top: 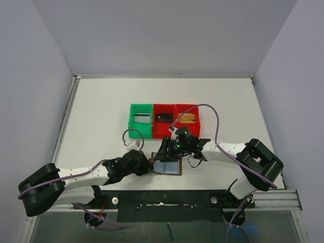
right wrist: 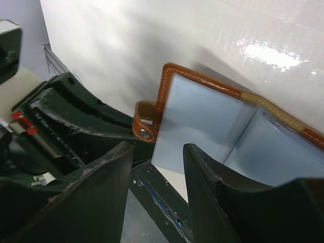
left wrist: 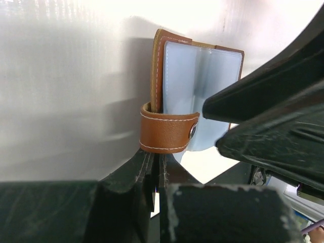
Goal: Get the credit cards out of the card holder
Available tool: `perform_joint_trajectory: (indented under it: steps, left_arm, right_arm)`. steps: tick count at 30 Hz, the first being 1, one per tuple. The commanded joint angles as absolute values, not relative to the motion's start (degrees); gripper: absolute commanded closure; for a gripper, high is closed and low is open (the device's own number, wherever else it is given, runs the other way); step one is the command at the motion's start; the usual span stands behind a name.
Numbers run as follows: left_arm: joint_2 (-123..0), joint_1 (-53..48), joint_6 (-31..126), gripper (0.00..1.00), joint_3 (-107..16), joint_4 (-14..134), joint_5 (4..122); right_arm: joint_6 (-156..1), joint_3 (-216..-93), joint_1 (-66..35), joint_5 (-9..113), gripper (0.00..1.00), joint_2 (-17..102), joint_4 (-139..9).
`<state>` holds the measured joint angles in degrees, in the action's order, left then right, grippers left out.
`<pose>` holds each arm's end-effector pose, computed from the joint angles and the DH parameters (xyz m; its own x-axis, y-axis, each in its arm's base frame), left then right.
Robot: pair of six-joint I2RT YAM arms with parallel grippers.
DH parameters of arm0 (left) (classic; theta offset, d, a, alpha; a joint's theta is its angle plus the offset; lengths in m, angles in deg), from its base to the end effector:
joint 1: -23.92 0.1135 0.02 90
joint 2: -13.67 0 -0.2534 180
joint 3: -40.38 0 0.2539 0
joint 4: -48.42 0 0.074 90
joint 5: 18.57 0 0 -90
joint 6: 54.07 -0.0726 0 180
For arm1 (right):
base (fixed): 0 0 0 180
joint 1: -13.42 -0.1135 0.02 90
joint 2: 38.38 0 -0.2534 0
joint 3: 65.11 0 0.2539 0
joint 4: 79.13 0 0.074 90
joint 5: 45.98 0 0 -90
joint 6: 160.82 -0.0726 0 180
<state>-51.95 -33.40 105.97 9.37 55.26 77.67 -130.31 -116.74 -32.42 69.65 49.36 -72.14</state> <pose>0.1330 -0.1926 0.1033 -0.8671 -0.3788 -0.3235 -0.0653 0.7303 -0.6799 0.1983 0.2493 0.1218 -0.9885 0.0971 -0.1161 -0.0300 0.6262 0.7791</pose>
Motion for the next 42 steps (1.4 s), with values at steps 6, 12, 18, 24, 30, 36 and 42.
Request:
perform_joint_trajectory:
  steps: [6,12,18,24,30,36,42]
  left_arm:
    - [-52.51,-34.39,110.29,1.0,11.81,49.54,80.72]
    - [-53.32,-35.18,110.77,1.0,11.96,48.46,81.01]
    - [-53.75,-35.7,111.29,1.0,11.91,48.12,81.68]
    - [-53.56,-36.02,111.7,1.0,12.34,48.09,82.0]
    - [-53.99,-36.19,111.95,1.0,12.41,47.54,82.24]
    - [-55.17,-36.46,111.82,1.0,11.97,46.98,82.0]
    - [-55.45,-36.64,111.79,1.0,11.77,47.19,82.24]
  right_arm:
    - [-127.56,-120.25,-32.91,51.46,0.48,38.36,-51.68]
    - [-127.13,-118.71,-32.26,48.44,0.44,36.41,-46.18]
    - [-128.59,-117.55,-32.78,50.08,0.45,39.15,-48.27]
    - [-128.92,-117.53,-33.07,50.07,0.45,41.91,-48.46]
    - [-128.1,-119.1,-33.44,52.59,0.46,44.34,-50.56]
    - [-127.52,-120.72,-33.49,55.8,0.48,45.33,-54.57]
    - [-126.37,-123.5,-34.02,54.9,0.52,46.7,-52.43]
